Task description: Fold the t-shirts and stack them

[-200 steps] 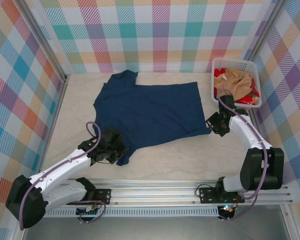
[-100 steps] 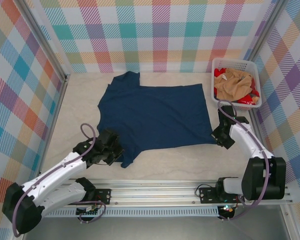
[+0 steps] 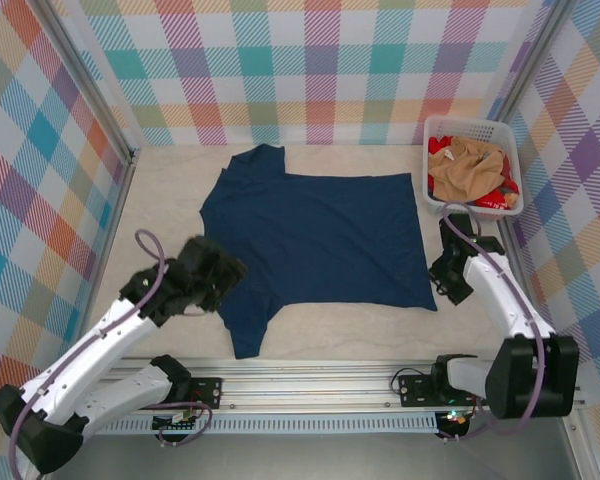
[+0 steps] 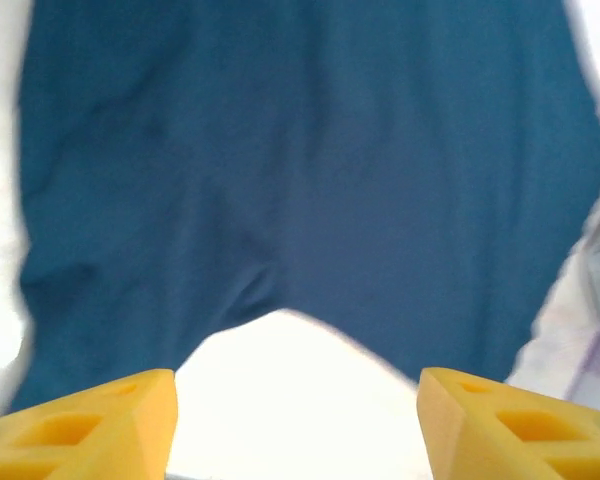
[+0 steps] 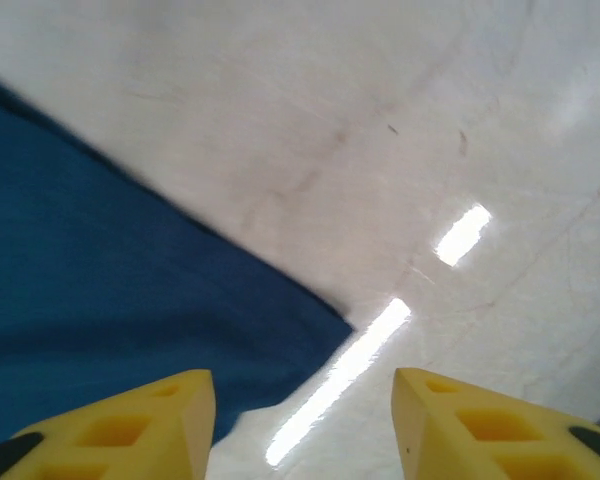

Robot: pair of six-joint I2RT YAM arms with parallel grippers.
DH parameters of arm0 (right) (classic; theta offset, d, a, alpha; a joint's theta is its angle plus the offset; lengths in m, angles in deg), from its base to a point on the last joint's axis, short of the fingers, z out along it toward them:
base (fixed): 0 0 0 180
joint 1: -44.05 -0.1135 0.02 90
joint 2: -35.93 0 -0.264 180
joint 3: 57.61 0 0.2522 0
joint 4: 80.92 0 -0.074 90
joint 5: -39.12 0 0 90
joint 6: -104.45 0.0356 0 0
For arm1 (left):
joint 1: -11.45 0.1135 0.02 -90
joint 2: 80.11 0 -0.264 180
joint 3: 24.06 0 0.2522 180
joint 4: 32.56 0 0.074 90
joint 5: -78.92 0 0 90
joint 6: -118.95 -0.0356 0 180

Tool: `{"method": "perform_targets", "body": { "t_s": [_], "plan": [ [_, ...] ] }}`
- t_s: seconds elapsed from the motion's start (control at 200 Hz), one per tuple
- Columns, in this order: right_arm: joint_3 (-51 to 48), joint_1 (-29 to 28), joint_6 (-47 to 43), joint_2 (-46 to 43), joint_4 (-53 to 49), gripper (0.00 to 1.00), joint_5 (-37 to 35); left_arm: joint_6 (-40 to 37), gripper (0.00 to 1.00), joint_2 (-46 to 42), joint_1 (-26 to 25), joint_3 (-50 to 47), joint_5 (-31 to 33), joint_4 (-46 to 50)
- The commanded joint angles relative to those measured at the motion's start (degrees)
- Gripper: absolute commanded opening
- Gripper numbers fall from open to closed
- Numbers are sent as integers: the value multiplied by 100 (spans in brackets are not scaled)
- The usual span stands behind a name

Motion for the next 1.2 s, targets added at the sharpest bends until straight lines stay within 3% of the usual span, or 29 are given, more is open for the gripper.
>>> {"method": "perform_targets", "body": {
  "t_s": [0.0,0.105,0.255,0.405,0.52,0.665,0.84,0.94,1.075,1.195],
  "plan": [
    [501,-251,-588,-180,446,49,359,-519,52,745,1004,439,-414,-578],
    [447,-547,-997,55,1483,32,1402,-821,33,2106,1793,1073,-794,-1501],
    [658,-816,-1152,1104,2641,26,2648,-1024,22,4442,2439,2490,-1173,-2025],
    [1369,-988,-1292,2363,2786,25,2777,-1149,20,6511,2712,4133,-1584,-1859],
    [1791,-998,-1230,3162,2880,23,2844,-1428,20,7410,2811,4982,-1365,-1272],
    [2361,-1074,-1229,3966,2594,23,2868,-1555,17,7165,2902,4130,-1166,-1209],
    [2624,-1295,-1215,4508,2348,25,2877,-1685,16,5994,2931,2030,-1307,-1728],
    [2698,-1450,-1160,4761,2045,25,2779,-1674,16,5419,2946,1452,-1320,-1727],
    [2500,-1555,-1040,4807,1812,25,2415,-1669,20,4852,2948,1801,-1044,-1461],
    [2441,-1567,-1033,4848,1615,23,2177,-1672,23,5288,2948,2904,-1124,-1367]
  ]
}}
